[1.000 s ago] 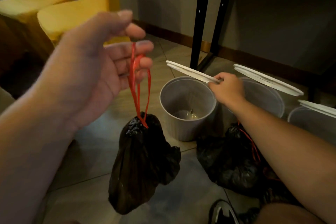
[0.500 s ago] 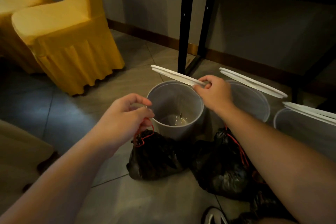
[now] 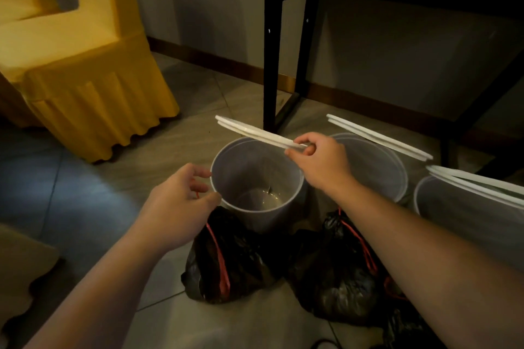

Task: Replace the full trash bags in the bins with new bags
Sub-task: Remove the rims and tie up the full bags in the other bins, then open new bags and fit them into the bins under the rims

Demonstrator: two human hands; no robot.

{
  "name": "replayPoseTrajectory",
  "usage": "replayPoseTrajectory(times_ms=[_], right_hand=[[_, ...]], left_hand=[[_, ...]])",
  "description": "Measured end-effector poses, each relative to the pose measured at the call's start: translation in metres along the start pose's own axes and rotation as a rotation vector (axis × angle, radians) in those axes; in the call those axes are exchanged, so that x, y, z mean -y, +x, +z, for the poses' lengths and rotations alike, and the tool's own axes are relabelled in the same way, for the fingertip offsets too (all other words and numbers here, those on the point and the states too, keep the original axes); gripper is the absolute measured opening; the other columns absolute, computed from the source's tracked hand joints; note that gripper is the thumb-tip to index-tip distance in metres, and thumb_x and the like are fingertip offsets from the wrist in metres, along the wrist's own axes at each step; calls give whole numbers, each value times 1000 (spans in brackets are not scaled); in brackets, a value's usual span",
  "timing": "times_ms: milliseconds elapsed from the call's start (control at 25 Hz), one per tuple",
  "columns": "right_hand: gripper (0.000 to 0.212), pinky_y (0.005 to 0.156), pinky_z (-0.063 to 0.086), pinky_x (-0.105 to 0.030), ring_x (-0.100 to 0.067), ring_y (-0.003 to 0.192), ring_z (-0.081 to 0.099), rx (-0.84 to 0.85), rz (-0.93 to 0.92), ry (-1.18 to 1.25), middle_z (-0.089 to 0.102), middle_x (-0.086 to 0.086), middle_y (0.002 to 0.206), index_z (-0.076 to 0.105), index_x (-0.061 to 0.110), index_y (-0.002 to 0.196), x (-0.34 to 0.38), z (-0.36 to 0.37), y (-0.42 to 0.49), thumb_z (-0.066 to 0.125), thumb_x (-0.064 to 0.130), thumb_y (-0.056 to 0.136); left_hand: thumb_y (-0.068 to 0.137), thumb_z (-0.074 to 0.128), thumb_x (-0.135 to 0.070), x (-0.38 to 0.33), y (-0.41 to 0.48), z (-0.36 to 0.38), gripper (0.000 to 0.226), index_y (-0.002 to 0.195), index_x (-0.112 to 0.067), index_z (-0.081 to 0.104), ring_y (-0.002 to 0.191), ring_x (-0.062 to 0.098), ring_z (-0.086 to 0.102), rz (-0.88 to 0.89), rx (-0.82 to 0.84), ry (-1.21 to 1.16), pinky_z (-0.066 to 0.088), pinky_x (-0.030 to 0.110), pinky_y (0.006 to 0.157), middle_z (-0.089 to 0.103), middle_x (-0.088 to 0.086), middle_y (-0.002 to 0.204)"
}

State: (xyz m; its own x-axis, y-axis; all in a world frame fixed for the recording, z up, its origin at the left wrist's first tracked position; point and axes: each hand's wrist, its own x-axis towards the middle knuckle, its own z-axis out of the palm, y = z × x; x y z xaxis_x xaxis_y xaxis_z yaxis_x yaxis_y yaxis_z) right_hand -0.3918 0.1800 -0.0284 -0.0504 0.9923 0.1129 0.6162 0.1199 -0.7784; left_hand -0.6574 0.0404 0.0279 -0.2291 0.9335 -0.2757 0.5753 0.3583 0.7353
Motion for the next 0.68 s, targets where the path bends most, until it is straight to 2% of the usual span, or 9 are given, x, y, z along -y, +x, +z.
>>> replayPoseTrajectory(times_ms=[40,160,240,280,360,480,560,640,680], right_hand=[[18,56,44,-23,1,60,63,2,0,1,68,13,66,74,31,103,-2,-2,0,81,41,89],[12,55,46,-21,3,63,65,25,-2,19,68,21,70,71,36,99,-8,-5,-2,79,40,91],[11,55,45,-20,4,64,65,39,10,32,68,23,71,69,38,98,-10,-6,-2,78,40,92],[10,55,45,-19,4,64,65,47,12,33,68,22,72,68,39,97,-10,-6,-2,77,40,92],[9,58,45,-17,7,67,65,71,22,50,69,24,74,68,41,97,-11,-5,-2,75,39,93],[18,63,47,-14,12,68,63,49,35,74,66,35,77,69,42,105,-15,-2,-3,68,40,87],[29,65,48,-14,9,65,62,29,60,127,65,34,74,67,45,109,-15,-5,-1,63,40,81],[32,64,49,-13,6,64,63,3,97,184,67,30,73,64,48,107,-14,-16,5,60,47,75],[32,64,48,-12,5,64,64,-17,114,199,67,29,72,63,49,104,-11,-24,6,58,51,73]], left_hand=[[80,73,-63,0,4,2,39,113,-52,56,94,6,68,9,-44,112,55,32,75,67,-17,110],[85,62,-73,0,11,9,60,136,-44,50,113,23,60,-26,-136,346,51,38,83,52,3,137],[83,56,-79,-6,15,14,69,141,-44,44,135,37,49,-45,-233,477,50,49,97,42,13,154],[82,53,-81,-11,18,17,71,142,-45,41,141,40,44,-21,-270,511,49,54,103,36,15,160],[84,55,-79,-26,26,23,68,143,-48,39,136,38,52,83,-249,376,51,58,105,33,3,162],[89,65,-63,-50,44,44,42,127,-52,53,125,20,57,274,-245,187,49,40,102,49,-13,136],[89,69,-53,-68,55,54,17,103,-53,59,107,1,60,349,-304,154,46,26,86,56,-27,110],[86,75,-44,-92,66,60,13,91,-50,64,86,-5,64,358,-239,49,48,22,69,66,-24,89],[85,79,-38,-103,69,63,16,89,-49,67,83,-4,65,361,-191,28,51,23,68,69,-22,84]])
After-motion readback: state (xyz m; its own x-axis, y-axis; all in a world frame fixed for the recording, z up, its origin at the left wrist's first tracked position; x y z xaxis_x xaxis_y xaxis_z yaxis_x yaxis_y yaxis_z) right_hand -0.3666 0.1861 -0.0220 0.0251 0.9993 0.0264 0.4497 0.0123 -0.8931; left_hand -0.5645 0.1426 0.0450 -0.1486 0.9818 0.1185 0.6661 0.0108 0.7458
